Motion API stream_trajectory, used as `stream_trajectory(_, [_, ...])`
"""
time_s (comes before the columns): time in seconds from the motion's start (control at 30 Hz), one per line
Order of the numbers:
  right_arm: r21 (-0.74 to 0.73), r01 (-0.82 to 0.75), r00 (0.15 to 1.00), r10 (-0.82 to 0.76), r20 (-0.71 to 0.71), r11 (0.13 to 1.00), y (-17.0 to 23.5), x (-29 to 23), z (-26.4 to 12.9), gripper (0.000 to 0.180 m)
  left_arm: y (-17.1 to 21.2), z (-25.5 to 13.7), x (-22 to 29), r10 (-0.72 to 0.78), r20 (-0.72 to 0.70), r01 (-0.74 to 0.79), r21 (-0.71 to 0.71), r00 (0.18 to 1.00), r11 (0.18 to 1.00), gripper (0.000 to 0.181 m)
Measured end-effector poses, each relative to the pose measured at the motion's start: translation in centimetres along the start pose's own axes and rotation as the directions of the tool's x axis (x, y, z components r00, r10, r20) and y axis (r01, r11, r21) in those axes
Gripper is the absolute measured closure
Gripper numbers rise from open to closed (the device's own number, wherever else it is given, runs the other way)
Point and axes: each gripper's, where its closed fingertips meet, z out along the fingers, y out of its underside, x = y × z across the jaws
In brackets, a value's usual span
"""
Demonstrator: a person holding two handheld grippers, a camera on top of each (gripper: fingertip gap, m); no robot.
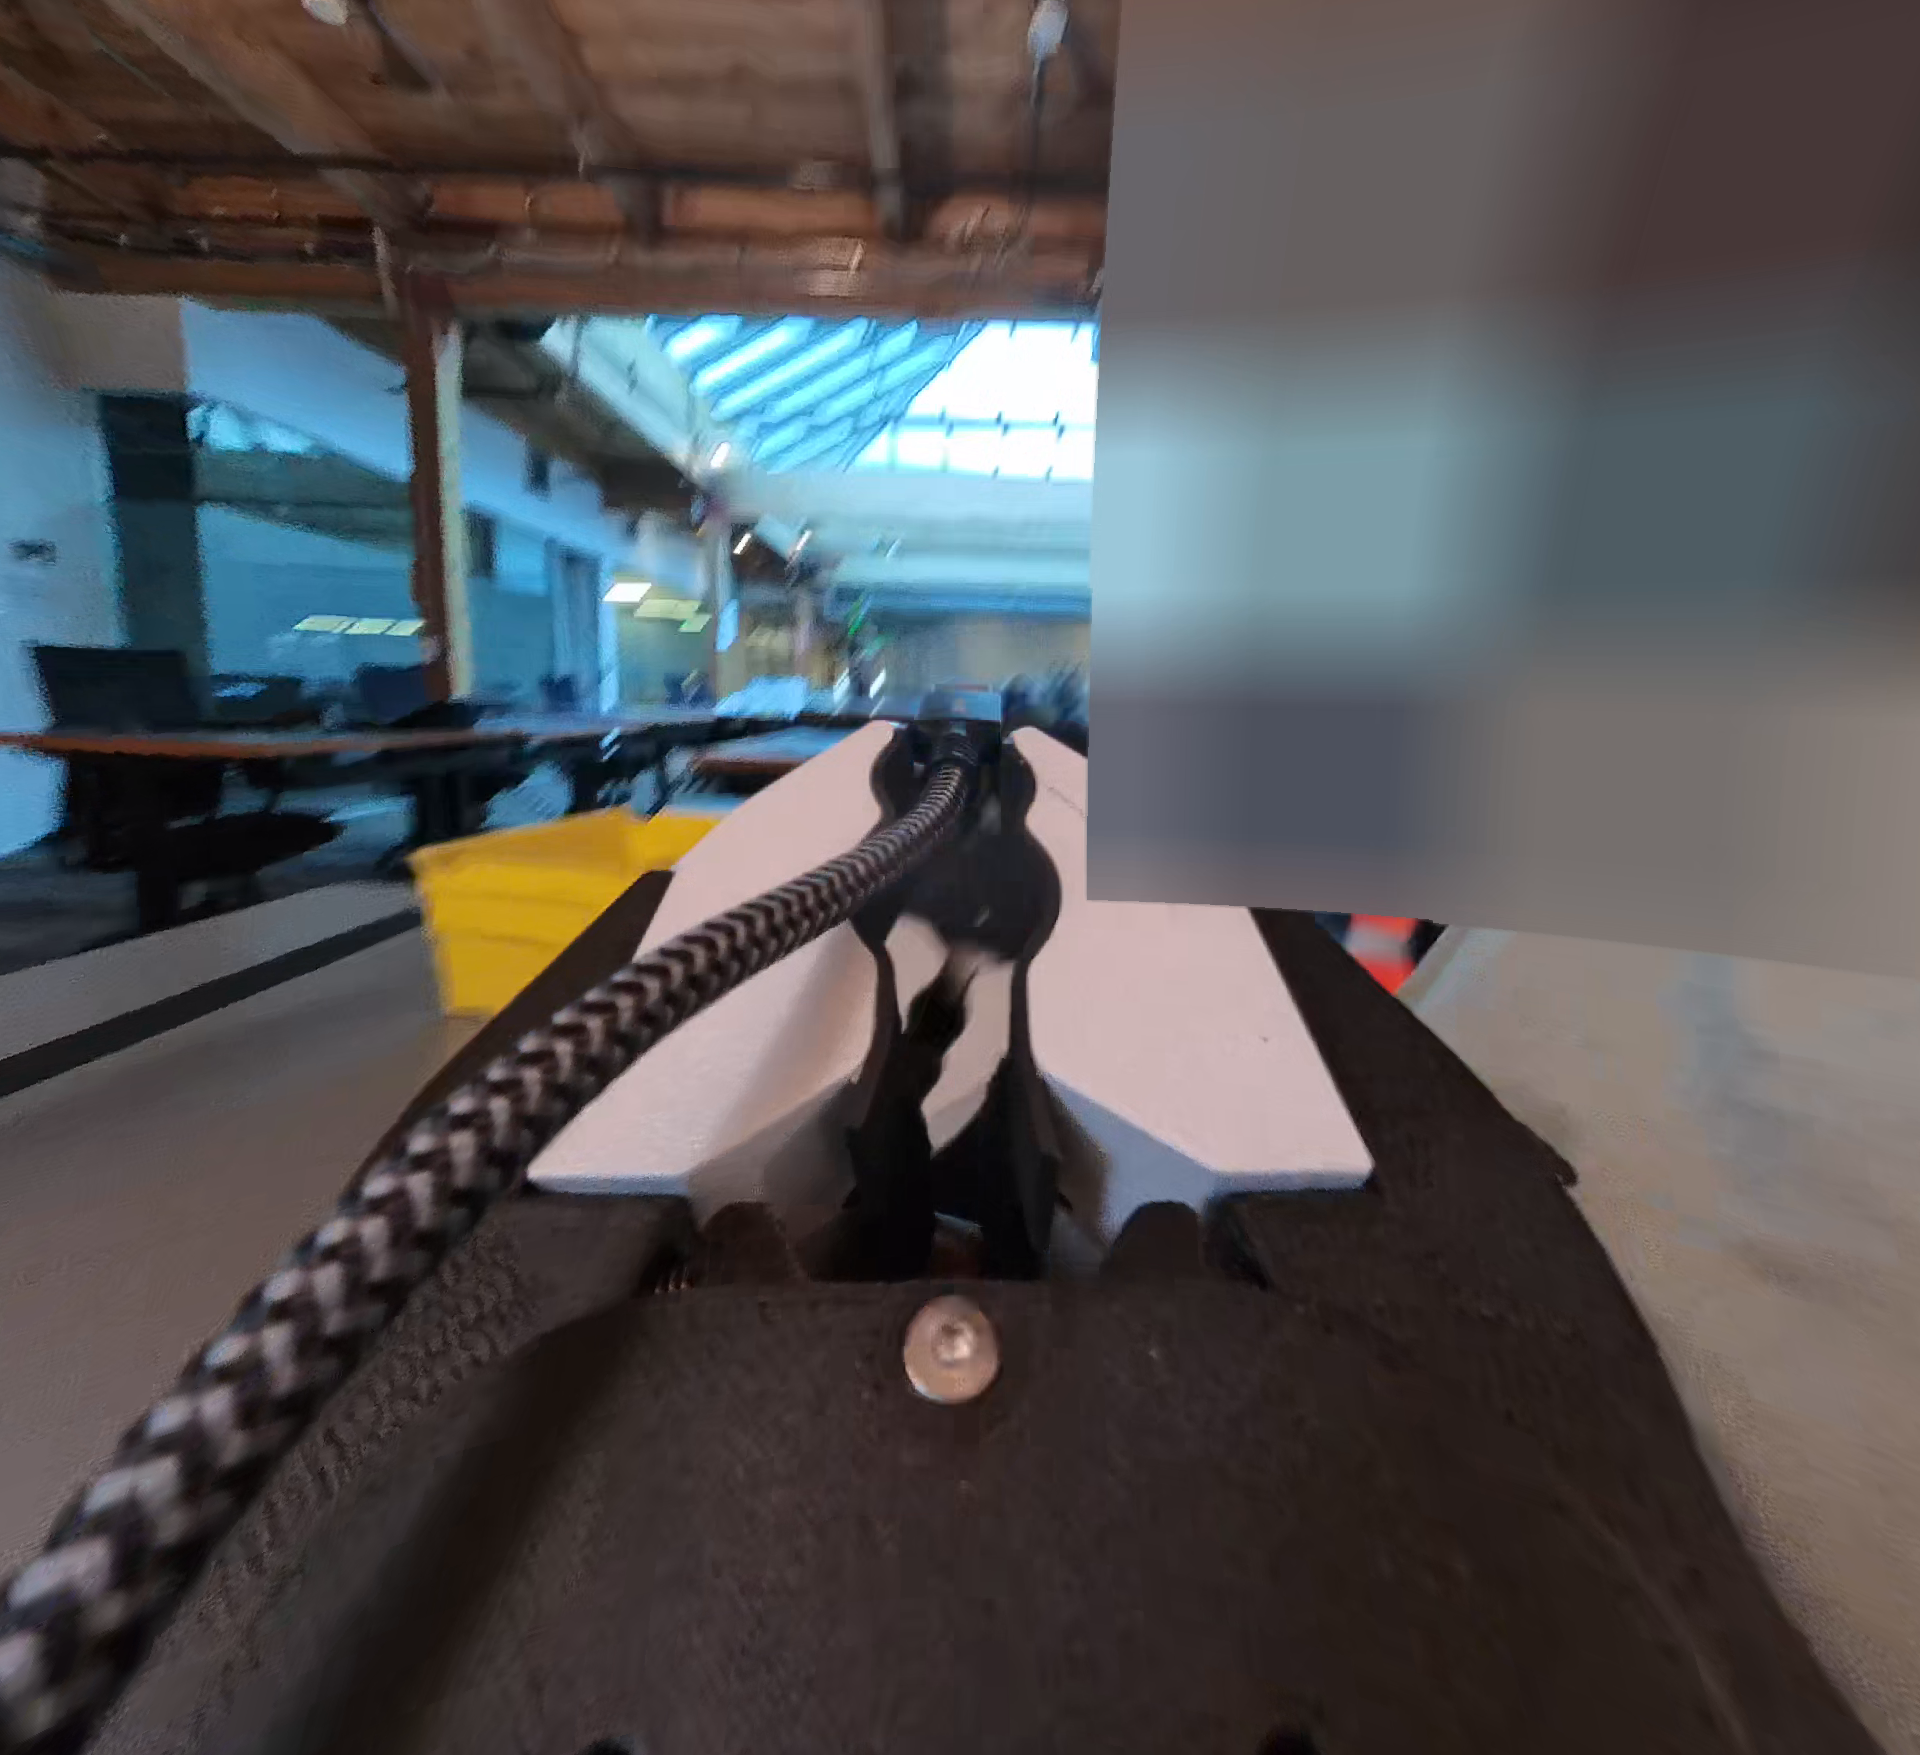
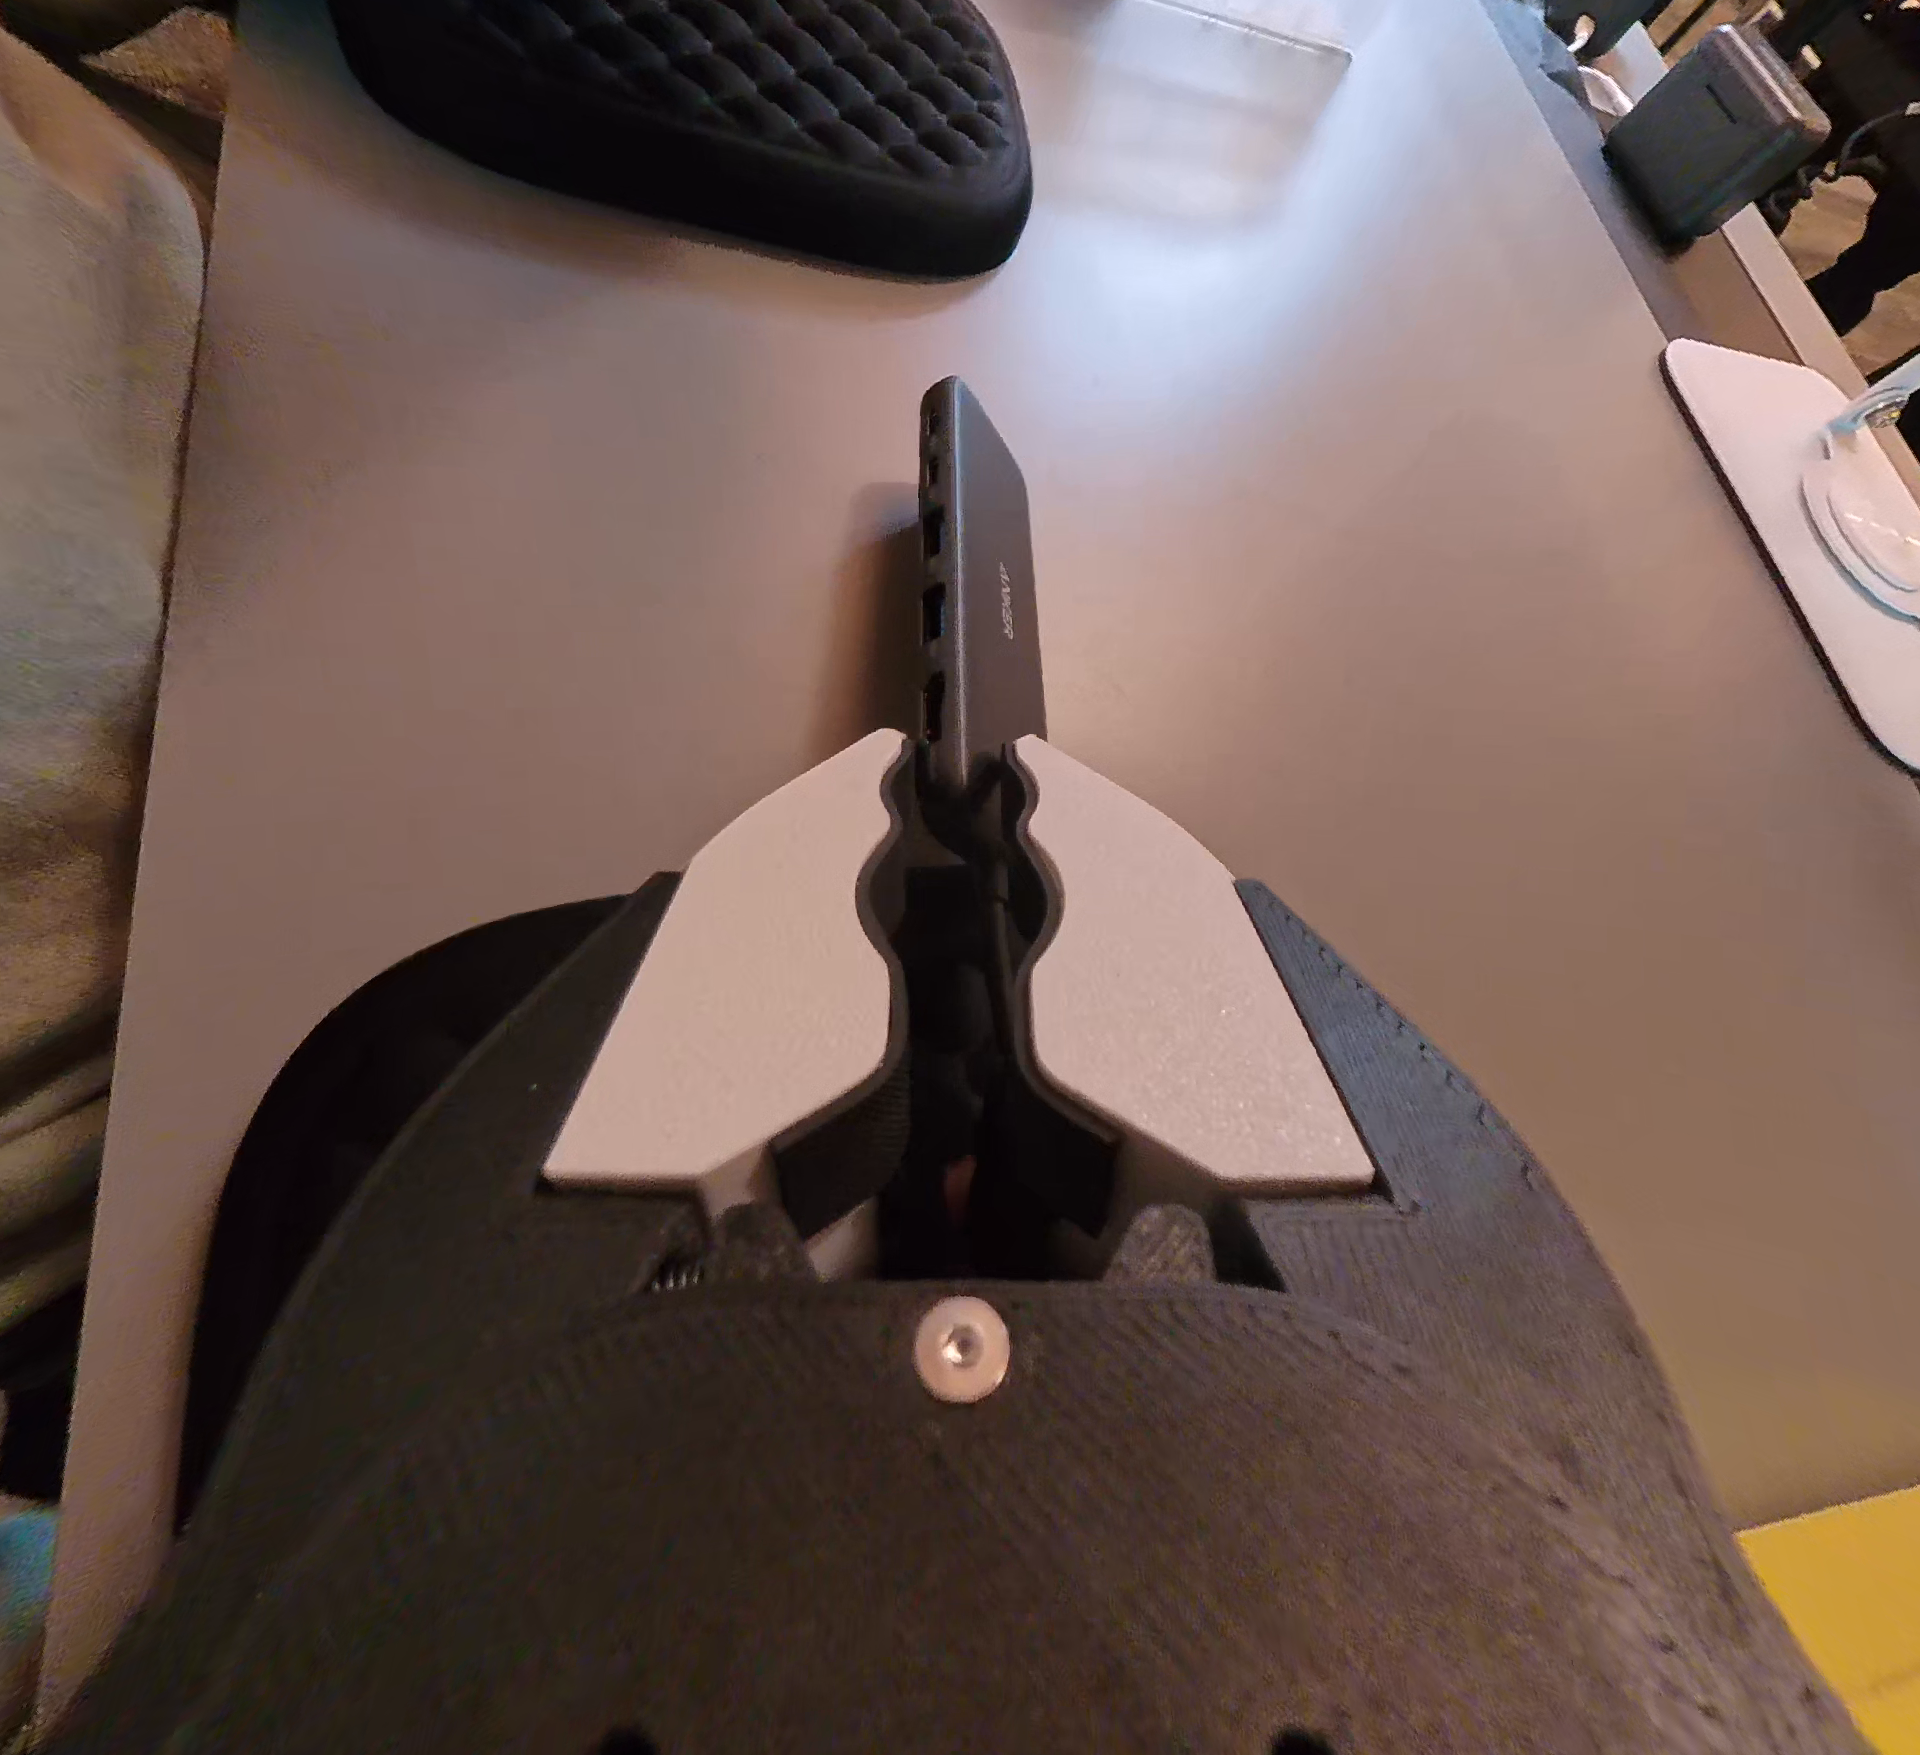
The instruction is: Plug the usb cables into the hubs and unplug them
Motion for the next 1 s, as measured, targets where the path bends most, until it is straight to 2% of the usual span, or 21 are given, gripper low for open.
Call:
stream_trajectory(0.03, [0.006,-0.024,1.0,0.024,0.002,1.0,-0.1,0.1,-0.1,0.164,1.2,0.0,-0.5,0.066,0.043,-0.062,-0.101,0.997,0.993,0.165])
stream_trajectory(0.1, [0.013,-0.076,0.997,0.076,0.004,0.997,-0.2,0.3,-0.1,0.164,4.2,-0.1,-1.6,0.244,0.104,-0.192,-0.363,0.964,0.912,0.165])
stream_trajectory(0.2, [-0.001,-0.163,0.987,0.163,-0.016,0.987,-0.4,0.8,0.0,0.165,7.9,-1.6,-3.9,0.494,0.146,-0.251,-0.719,0.857,0.649,0.165])
stream_trajectory(0.27, [-0.014,-0.224,0.974,0.223,-0.05,0.975,-0.7,1.3,0.3,0.166,9.0,-2.3,-4.6,0.586,0.152,-0.213,-0.836,0.796,0.506,0.165])
stream_trajectory(0.3, [-0.022,-0.251,0.966,0.249,-0.066,0.968,-1.0,1.5,0.5,0.166,9.3,-2.4,-4.7,0.602,0.165,-0.183,-0.861,0.782,0.474,0.165])
stream_trajectory(0.37, [-0.018,-0.295,0.949,0.291,-0.123,0.955,-2.0,2.1,1.0,0.166,9.7,-1.9,-4.4,0.564,0.221,-0.114,-0.86,0.795,0.497,0.165])
stream_trajectory(0.47, [-0.011,-0.319,0.918,0.307,-0.25,0.948,-3.2,3.1,2.0,0.167,10.3,-1.6,-4.6,0.438,0.357,0.035,-0.805,0.825,0.592,0.165])
stream_trajectory(0.6, [-0.061,-0.291,0.869,0.237,-0.434,0.955,-2.8,4.3,3.5,0.167,11.7,-3.1,-6.2,0.428,0.446,0.137,-0.801,0.786,0.582,0.165])
stream_trajectory(0.83, [-0.124,-0.132,0.845,0.046,-0.533,0.983,-3.6,4.4,4.9,0.167,12.5,-3.8,-7.5,0.386,0.527,0.206,-0.753,0.757,0.625,0.165])
stream_trajectory(1.0, [-0.121,-0.13,0.835,0.043,-0.549,0.984,-3.9,4.4,5.3,0.167,12.2,-4.0,-7.8,0.367,0.556,0.218,-0.724,0.746,0.654,0.165])
